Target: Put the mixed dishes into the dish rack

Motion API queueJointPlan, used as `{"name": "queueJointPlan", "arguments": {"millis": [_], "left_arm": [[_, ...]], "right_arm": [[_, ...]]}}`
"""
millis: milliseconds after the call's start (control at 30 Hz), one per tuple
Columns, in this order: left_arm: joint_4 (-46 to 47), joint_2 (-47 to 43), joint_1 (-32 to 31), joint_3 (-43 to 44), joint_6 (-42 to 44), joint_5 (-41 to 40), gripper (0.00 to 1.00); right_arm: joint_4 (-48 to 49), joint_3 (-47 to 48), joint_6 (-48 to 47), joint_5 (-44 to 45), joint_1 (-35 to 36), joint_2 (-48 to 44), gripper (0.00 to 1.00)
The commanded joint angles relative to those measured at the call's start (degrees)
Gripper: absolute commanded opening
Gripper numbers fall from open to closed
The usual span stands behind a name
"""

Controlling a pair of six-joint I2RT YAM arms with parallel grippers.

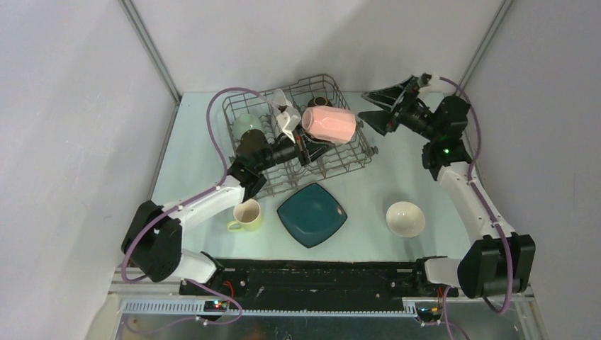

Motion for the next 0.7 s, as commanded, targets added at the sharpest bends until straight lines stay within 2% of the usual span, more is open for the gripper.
{"name": "queueJointPlan", "arguments": {"millis": [0,133,300,533,667], "left_arm": [[-5.99,0.23,-0.09,6.52,9.06,-4.02,0.0],[-18.38,4.28,-0.34,12.51,18.89,-9.85,0.0],[-26.69,11.19,-0.51,19.11,28.21,-15.94,0.0],[-33.34,21.34,-0.51,28.37,28.92,-17.49,0.0],[-32.78,25.09,-0.5,29.41,27.87,-18.91,0.0]], "right_arm": [[-14.76,-0.15,-15.58,2.86,-5.09,-4.85,0.91],[-24.13,-1.42,-24.49,5.85,-11.75,-9.1,0.92],[-30.48,-2.44,-31.94,8.62,-14.22,-12.34,0.92],[-36.06,-2.55,-36.97,10.44,-15.4,-14.15,0.92],[-36.21,-2.92,-37.55,10.73,-15.71,-14.86,0.92]]}}
